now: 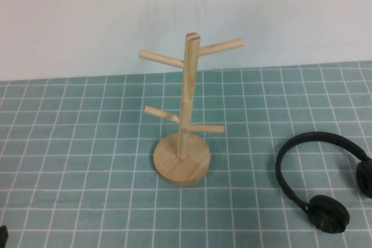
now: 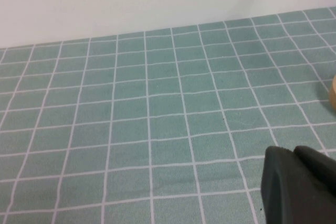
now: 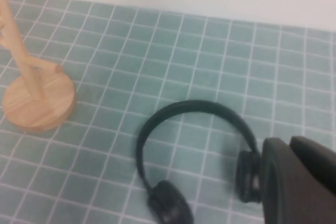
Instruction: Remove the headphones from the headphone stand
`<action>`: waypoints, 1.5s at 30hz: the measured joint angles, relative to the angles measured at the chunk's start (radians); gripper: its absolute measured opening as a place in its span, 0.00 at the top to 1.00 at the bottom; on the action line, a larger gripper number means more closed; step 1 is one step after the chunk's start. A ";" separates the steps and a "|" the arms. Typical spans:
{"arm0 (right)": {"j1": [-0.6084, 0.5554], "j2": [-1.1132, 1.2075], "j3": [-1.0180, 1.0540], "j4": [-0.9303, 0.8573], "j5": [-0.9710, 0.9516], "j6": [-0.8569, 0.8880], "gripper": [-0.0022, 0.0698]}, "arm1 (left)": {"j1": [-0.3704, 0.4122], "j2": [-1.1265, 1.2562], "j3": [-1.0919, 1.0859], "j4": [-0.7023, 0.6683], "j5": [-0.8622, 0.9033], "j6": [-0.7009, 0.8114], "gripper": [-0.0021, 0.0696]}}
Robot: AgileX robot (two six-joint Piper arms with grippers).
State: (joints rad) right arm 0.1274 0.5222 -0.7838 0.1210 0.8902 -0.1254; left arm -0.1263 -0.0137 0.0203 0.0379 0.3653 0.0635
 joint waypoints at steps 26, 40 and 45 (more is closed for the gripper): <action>-0.093 -0.532 0.783 -0.289 -0.495 0.315 0.98 | 0.000 0.000 0.000 0.000 0.000 0.000 0.98; -0.101 -0.537 0.806 -0.290 -0.494 0.315 0.98 | 0.000 0.000 0.000 0.000 0.000 0.000 0.98; -0.101 -0.537 0.806 -0.290 -0.494 0.315 0.98 | 0.000 0.000 0.000 0.000 0.000 0.000 0.98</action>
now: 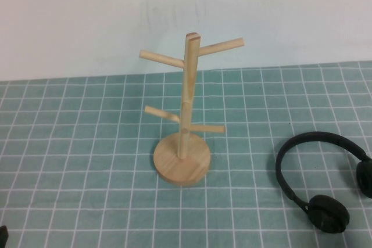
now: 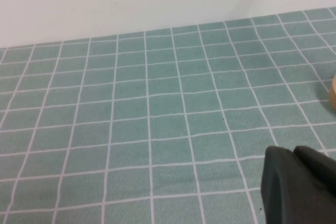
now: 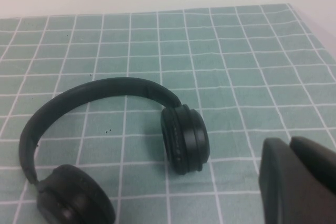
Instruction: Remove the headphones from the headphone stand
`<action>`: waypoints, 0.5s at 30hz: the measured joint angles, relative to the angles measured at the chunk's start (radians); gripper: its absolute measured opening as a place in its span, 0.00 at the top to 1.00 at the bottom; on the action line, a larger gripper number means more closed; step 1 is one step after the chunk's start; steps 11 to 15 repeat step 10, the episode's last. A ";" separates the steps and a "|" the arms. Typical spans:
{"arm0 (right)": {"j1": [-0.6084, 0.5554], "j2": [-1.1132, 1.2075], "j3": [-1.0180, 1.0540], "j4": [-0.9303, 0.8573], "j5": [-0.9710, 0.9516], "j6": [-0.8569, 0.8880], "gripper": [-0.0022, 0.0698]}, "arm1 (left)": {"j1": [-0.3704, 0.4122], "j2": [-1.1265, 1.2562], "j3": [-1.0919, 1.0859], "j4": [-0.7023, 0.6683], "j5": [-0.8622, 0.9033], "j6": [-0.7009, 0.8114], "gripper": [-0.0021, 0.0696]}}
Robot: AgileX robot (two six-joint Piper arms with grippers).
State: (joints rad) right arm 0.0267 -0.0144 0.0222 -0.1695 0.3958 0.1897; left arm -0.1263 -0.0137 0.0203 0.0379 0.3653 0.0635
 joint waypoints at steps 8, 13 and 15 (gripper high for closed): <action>0.000 0.000 0.000 -0.094 0.000 0.000 0.98 | 0.000 0.000 0.000 0.000 0.000 0.000 0.98; 0.000 0.000 0.000 -0.154 0.000 0.000 0.98 | 0.000 0.000 0.000 0.000 0.000 0.000 0.98; 0.000 0.000 0.000 -0.154 0.000 0.000 0.98 | 0.000 0.000 0.000 0.000 0.000 0.000 0.98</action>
